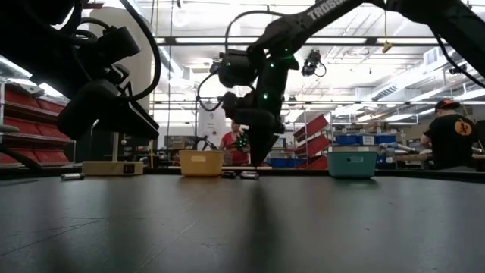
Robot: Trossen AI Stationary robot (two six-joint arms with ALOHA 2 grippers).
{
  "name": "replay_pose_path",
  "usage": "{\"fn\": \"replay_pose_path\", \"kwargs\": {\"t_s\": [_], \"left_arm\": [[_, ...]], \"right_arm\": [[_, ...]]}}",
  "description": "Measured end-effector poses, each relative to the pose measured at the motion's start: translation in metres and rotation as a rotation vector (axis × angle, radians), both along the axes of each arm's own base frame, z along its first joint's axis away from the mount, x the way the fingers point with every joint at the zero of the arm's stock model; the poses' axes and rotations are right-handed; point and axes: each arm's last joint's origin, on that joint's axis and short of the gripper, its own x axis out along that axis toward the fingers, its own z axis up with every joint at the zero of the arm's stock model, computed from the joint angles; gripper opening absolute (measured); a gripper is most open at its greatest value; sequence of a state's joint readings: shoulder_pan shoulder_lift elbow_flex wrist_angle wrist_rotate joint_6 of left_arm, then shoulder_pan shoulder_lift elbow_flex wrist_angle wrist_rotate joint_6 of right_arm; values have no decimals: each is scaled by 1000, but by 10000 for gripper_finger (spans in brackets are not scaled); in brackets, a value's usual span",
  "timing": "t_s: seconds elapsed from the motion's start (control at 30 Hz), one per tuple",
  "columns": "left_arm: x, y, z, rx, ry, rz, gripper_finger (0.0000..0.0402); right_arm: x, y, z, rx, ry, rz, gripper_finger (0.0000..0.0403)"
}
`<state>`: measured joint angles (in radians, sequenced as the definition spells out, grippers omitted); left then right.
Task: Sort batteries
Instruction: Put the black battery into the blue bin
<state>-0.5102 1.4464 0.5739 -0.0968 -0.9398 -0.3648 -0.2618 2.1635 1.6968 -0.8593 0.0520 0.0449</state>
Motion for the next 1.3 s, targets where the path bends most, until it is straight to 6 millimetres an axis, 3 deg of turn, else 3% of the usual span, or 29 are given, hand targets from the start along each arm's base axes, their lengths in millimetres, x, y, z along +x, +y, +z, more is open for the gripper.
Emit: {"fn": "replay_pose_path", "kwargs": {"t_s": [0.17, 0.33, 0.5, 0.67, 0.8, 1.0, 1.3], "left_arm": [[0, 0, 0, -13, -4, 2, 147], [1, -1, 1, -37, -16, -7, 147], [3, -4, 1, -116, -29, -28, 147], [3, -3, 1, -122, -39, -19, 147], [5, -3, 3, -95, -57, -16, 147], [7, 0, 5, -82, -94, 17, 147], [11, 8, 5, -83, -106, 57, 147]], "right_arm": [[-4, 35, -26, -39, 58, 98, 132], [-16, 42, -26, -98, -31, 151, 133], [-44, 45, -13, -213, -350, 117, 132], [-86, 65, -43, -381, -672, 58, 132], [-107, 70, -54, -503, -850, -22, 133], [-111, 60, -61, -496, -854, -172, 134], [-102, 46, -53, -423, -913, -186, 165]]}}
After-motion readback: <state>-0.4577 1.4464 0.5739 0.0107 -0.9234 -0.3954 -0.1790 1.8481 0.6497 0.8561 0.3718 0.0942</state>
